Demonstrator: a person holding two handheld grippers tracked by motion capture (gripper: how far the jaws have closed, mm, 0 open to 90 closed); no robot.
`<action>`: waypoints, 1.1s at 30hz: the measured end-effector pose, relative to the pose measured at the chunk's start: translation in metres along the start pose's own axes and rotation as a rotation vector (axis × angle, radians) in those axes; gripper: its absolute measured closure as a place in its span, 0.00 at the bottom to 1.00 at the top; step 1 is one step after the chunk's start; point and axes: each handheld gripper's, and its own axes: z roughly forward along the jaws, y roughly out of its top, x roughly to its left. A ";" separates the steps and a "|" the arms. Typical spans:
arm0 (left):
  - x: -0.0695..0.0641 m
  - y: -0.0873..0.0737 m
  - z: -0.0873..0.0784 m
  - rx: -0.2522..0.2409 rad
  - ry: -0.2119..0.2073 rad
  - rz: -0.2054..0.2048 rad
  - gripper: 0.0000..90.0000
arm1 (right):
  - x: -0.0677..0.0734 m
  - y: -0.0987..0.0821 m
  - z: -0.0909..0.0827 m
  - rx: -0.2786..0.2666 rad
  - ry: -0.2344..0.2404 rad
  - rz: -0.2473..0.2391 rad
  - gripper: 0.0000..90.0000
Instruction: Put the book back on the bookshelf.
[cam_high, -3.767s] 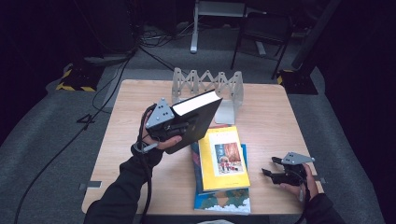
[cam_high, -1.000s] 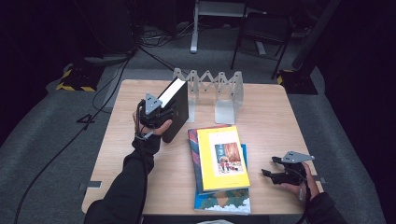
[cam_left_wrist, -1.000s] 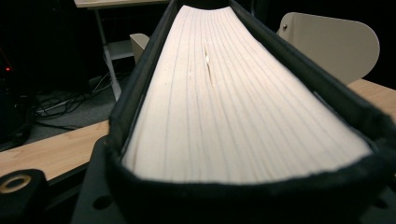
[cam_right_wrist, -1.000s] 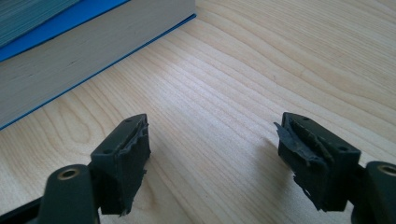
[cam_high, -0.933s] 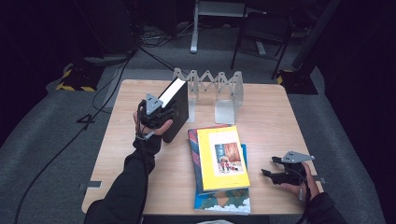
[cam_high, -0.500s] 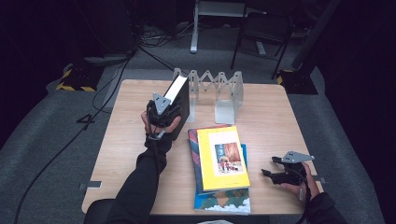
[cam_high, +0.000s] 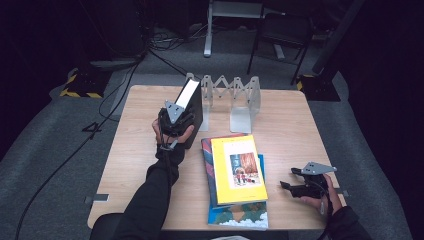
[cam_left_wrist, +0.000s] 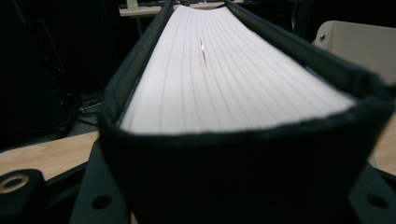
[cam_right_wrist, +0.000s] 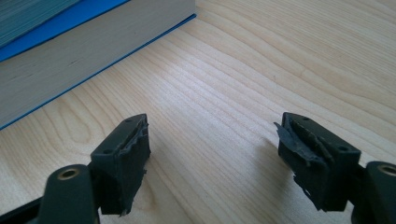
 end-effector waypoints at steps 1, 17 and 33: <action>0.000 0.000 0.000 0.000 0.000 0.000 0.52 | 0.000 0.000 0.000 0.000 0.000 0.000 0.28; 0.009 -0.038 -0.014 0.185 -0.112 0.061 0.42 | 0.000 0.000 0.000 0.001 0.001 0.000 0.28; -0.005 -0.051 -0.010 0.239 -0.022 -0.009 0.58 | 0.000 0.000 0.000 0.001 0.001 0.001 0.28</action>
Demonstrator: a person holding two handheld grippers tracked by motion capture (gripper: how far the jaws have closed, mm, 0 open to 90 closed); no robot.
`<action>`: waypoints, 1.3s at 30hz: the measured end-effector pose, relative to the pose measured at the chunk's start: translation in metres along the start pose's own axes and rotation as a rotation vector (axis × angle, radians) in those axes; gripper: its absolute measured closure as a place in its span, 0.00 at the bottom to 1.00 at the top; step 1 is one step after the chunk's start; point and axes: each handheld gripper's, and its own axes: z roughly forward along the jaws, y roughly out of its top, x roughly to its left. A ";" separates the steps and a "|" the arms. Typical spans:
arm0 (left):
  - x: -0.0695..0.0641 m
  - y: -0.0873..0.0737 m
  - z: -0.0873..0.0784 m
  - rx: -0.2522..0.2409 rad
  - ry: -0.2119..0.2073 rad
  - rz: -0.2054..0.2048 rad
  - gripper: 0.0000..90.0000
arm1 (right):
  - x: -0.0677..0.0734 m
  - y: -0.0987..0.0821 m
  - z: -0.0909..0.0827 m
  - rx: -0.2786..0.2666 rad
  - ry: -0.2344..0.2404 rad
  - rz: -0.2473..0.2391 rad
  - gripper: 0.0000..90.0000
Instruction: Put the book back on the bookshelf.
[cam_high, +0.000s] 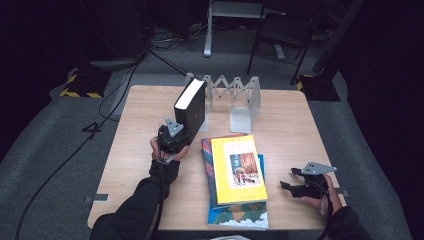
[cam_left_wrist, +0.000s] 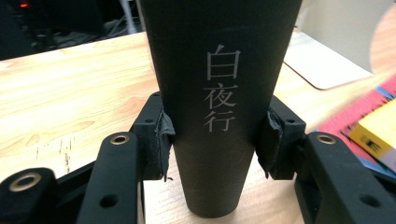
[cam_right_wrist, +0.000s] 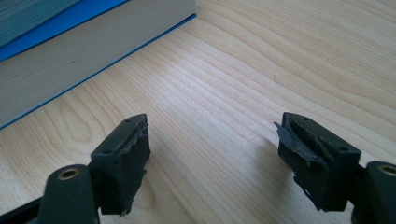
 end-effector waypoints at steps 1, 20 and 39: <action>-0.004 0.001 0.001 -0.002 0.019 -0.012 0.58 | 0.000 0.000 0.000 0.000 0.000 0.000 0.28; -0.021 0.011 0.034 -0.068 0.152 -0.163 0.58 | 0.000 0.000 0.001 -0.002 0.001 0.000 0.27; -0.020 0.009 0.019 -0.044 0.053 -0.095 0.48 | 0.000 0.000 0.000 -0.001 0.002 -0.001 0.28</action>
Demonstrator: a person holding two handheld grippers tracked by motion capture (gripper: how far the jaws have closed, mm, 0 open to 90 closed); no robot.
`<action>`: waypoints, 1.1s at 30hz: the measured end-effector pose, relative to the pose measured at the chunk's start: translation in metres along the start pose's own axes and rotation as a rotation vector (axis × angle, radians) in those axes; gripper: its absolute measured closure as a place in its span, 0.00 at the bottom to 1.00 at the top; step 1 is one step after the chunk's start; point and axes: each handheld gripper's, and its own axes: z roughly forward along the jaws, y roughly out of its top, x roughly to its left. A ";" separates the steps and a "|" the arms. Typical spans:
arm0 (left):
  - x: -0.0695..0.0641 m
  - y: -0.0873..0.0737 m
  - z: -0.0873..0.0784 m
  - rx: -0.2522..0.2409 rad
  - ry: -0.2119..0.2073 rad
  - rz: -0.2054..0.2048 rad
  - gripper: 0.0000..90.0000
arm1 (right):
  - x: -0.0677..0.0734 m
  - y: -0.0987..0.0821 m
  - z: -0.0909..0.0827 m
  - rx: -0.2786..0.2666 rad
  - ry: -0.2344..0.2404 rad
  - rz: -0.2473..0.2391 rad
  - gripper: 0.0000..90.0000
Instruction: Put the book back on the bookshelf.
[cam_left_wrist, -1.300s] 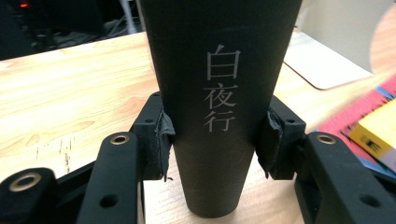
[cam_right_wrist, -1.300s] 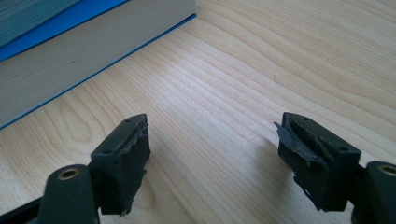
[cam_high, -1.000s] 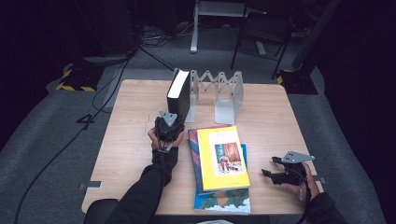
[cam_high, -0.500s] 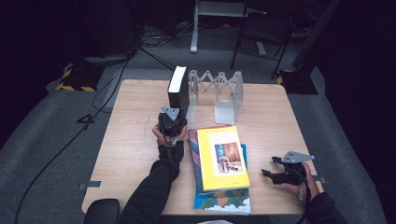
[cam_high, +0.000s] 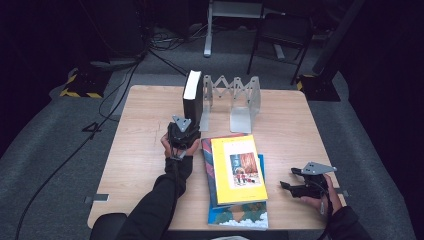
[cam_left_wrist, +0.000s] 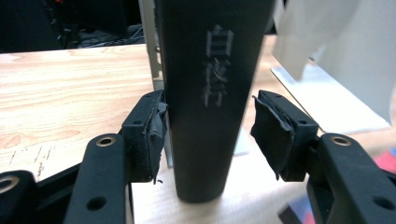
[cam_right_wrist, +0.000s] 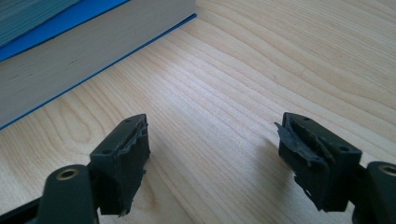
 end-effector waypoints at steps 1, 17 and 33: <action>0.000 -0.001 -0.002 0.007 -0.015 0.005 0.48 | 0.000 0.000 0.000 0.000 0.000 0.000 0.28; 0.010 0.000 -0.007 0.014 -0.032 0.005 0.65 | 0.000 0.000 0.000 -0.001 -0.001 0.001 0.27; 0.013 0.007 0.005 0.010 0.008 0.016 0.62 | 0.000 0.000 0.000 -0.001 -0.001 0.001 0.27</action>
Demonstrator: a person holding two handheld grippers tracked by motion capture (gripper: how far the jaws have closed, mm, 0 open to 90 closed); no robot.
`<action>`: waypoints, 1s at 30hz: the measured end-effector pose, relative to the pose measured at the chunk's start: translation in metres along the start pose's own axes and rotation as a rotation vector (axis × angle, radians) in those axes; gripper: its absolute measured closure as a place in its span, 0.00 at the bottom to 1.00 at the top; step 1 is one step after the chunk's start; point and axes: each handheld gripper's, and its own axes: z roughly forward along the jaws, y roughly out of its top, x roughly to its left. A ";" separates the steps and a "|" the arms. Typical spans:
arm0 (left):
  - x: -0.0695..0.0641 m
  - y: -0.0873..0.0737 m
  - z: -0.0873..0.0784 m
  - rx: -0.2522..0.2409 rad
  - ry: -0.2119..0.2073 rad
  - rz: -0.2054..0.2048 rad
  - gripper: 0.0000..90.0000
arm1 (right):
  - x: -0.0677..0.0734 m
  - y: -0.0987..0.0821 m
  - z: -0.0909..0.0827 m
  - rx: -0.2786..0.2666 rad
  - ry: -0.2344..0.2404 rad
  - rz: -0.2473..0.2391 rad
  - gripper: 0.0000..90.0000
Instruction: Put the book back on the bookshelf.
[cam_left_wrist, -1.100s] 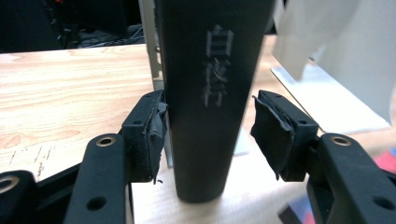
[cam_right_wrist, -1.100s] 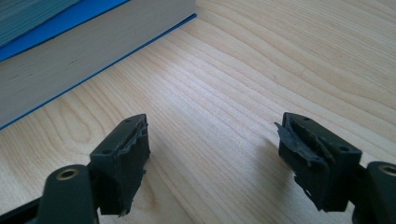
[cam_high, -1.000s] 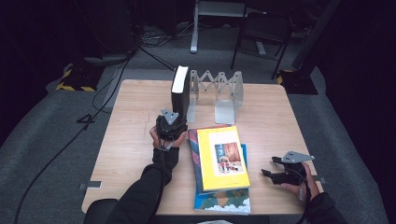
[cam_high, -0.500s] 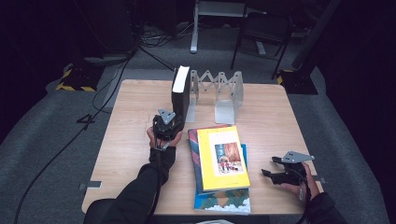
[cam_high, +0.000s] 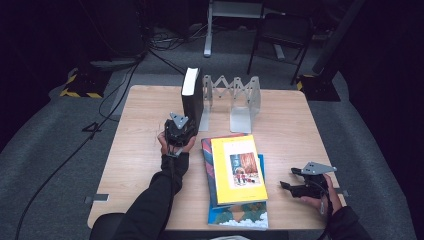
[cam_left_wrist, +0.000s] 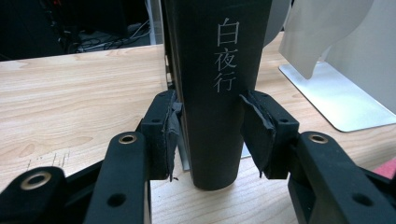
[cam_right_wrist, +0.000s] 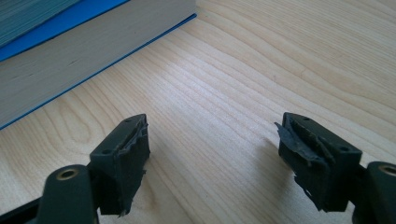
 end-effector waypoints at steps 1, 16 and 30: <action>-0.001 0.000 0.000 0.000 0.004 0.001 0.62 | 0.000 0.000 0.000 0.000 0.000 0.000 0.27; 0.011 -0.004 -0.008 0.008 -0.016 -0.016 0.53 | 0.000 0.000 0.000 0.002 -0.001 -0.001 0.27; 0.008 -0.007 -0.027 0.072 -0.247 0.183 0.41 | 0.003 0.002 -0.001 0.019 -0.030 -0.005 0.25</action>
